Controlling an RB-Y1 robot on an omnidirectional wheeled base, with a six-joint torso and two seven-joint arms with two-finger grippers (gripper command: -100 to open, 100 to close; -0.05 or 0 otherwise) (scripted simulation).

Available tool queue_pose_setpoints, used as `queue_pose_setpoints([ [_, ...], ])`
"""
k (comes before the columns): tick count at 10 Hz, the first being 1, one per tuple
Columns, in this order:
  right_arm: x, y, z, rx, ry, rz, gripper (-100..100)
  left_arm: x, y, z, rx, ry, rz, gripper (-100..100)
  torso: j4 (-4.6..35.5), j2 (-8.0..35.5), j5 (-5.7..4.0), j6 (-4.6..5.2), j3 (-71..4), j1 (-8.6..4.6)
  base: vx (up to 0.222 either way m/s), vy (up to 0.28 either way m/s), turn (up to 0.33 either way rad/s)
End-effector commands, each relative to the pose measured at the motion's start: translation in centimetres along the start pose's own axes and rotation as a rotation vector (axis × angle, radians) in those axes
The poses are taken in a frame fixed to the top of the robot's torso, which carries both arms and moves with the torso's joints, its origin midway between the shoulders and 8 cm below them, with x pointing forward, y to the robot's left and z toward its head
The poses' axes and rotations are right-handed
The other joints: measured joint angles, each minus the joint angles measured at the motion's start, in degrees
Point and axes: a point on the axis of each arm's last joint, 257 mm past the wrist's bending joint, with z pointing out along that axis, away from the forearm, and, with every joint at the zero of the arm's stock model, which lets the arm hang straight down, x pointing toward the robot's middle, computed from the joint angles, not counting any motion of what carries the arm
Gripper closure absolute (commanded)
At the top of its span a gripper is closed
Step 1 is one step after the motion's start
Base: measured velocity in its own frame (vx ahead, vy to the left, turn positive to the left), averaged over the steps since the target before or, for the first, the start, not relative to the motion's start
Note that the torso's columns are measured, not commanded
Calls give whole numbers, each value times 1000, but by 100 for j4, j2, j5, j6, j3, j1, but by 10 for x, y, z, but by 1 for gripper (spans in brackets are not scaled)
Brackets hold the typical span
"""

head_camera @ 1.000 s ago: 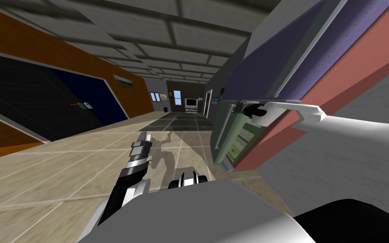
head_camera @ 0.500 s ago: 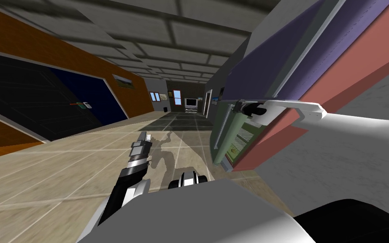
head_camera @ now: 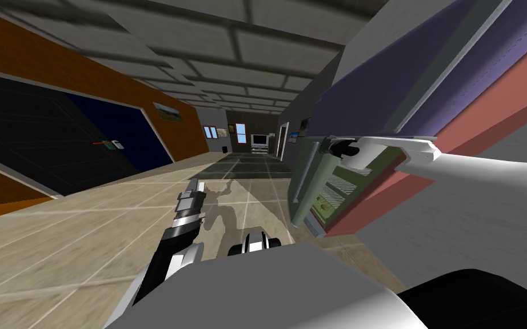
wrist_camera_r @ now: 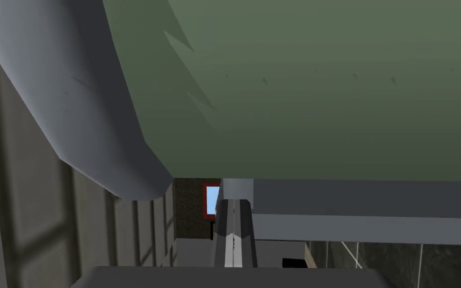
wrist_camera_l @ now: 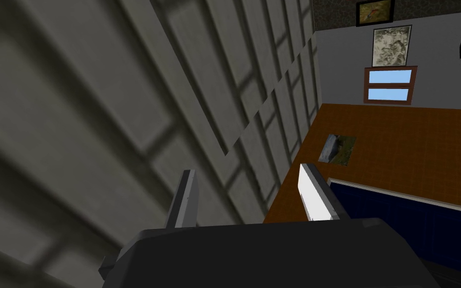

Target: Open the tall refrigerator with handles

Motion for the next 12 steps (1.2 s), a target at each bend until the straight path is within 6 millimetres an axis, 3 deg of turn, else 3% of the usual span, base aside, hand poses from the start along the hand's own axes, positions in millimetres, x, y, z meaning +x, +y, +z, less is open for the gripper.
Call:
queue_pose_setpoints([
  [1,30,-7,5,7,83,-2,100,0,0,0,0,0,0,0,6,5,-1,4,0,-15,201,304,-12],
  [4,61,-10,7,9,173,-5,100,0,0,0,0,0,0,0,13,29,-9,14,18,-28,212,335,-7],
  [6,72,-11,7,10,203,-6,100,0,0,0,0,0,0,0,19,71,-19,15,49,-52,132,195,0],
  [7,66,-11,6,9,186,-6,100,0,0,0,0,0,0,0,25,83,-25,18,62,-53,62,83,-1],
  [8,79,-12,6,11,208,68,-100,0,0,0,0,0,0,0,28,95,-26,19,68,-60,27,58,96],
  [12,105,-12,6,17,249,245,-100,0,0,0,0,0,0,0,51,61,25,21,31,-27,17,76,42],
])
